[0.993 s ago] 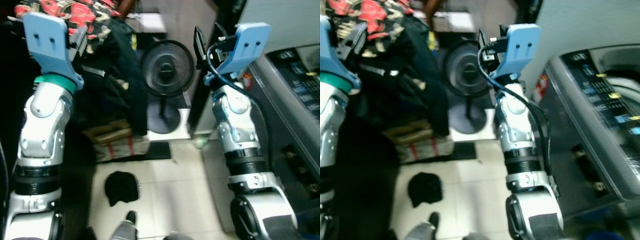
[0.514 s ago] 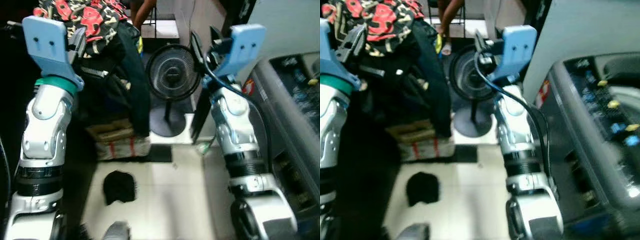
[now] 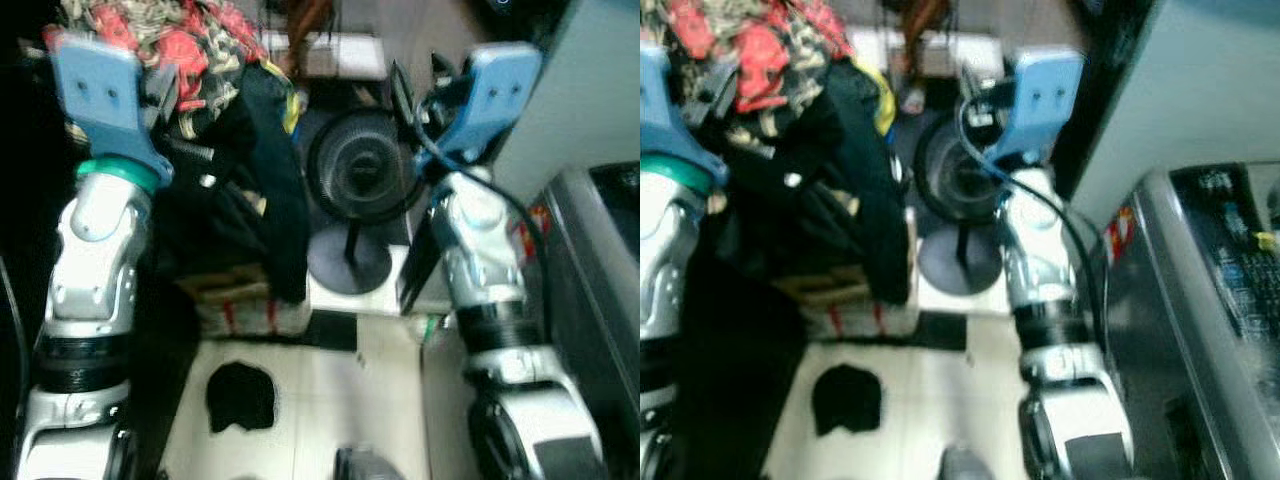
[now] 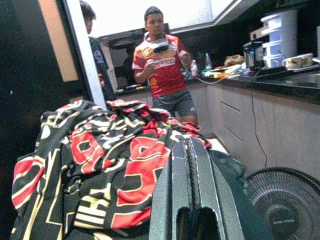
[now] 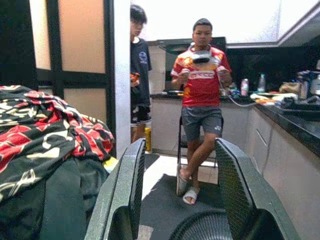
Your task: Clothes washing
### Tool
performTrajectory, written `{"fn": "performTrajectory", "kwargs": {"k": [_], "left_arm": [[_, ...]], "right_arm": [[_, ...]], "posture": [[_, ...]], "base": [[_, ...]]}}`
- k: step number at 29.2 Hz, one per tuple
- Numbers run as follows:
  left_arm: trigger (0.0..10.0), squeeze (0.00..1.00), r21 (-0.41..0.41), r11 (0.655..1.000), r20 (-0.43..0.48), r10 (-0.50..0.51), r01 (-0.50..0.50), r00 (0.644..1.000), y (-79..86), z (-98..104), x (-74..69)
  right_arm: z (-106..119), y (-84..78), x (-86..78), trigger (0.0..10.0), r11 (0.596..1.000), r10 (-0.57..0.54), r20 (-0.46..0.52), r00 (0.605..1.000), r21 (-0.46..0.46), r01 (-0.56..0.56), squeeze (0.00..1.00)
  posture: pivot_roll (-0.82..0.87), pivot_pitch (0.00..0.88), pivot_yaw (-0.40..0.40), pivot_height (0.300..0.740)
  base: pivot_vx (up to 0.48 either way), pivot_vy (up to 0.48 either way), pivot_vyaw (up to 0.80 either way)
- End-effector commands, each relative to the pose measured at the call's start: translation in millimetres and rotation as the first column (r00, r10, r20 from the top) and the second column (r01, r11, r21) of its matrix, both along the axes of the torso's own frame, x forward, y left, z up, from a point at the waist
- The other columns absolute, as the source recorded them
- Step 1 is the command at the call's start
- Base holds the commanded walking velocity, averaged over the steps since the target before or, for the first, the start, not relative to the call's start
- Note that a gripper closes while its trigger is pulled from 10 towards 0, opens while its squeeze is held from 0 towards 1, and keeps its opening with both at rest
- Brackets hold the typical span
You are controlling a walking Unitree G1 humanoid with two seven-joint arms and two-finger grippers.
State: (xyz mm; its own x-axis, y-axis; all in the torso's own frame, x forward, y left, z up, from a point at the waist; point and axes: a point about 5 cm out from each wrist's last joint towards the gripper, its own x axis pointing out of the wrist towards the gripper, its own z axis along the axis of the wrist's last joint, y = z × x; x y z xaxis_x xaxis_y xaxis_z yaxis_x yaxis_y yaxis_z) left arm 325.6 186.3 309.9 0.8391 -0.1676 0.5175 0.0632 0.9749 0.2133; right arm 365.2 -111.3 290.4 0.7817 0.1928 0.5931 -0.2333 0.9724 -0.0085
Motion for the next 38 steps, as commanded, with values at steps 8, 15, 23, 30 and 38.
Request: {"fn": "performTrajectory", "kwargs": {"k": [8,15,23,30,38], "left_arm": [[10.0,0.0,0.007,1.0,-0.009,0.008,-0.008,1.0,1.7,-2.9,-0.7],[10.0,0.0,0.007,1.0,-0.009,0.009,-0.009,1.0,1.8,-3.2,-0.5],[10.0,0.0,0.0,1.0,-0.012,0.007,-0.007,1.0,2.4,-3.5,-0.7],[10.0,0.0,-0.031,0.997,-0.023,-0.078,0.077,0.997,-2.2,-2.8,-3.1],[10.0,0.0,0.058,0.977,0.037,-0.209,0.207,0.977,-24.9,21.0,-2.6]], "right_arm": [[-2.8,4.1,-0.4,10.0,1.0,0.01,-0.017,1.0,-0.001,-0.01,0.0],[-4.3,7.7,-1.2,10.0,1.0,0.023,-0.021,1.0,-0.007,-0.023,0.0],[-3.6,8.4,-1.4,10.0,0.999,0.035,-0.02,0.999,0.003,-0.035,0.0],[-1.3,5.3,-0.8,10.0,1.0,0.029,-0.013,1.0,0.008,-0.028,0.0],[4.0,8.6,-2.1,10.0,0.997,0.073,0.013,0.997,-0.035,-0.073,0.0]], "posture": [[0.13,0.064,-0.013,0.74],[0.12,0.066,-0.013,0.74],[0.13,0.066,-0.015,0.74],[0.13,0.066,-0.015,0.74],[0.13,0.067,-0.017,0.74]], "base": [[0.457,0.0,0.2],[0.456,0.0,0.6],[0.336,0.0,0.0],[0.0,0.0,0.0],[0.0,0.0,0.0]]}}
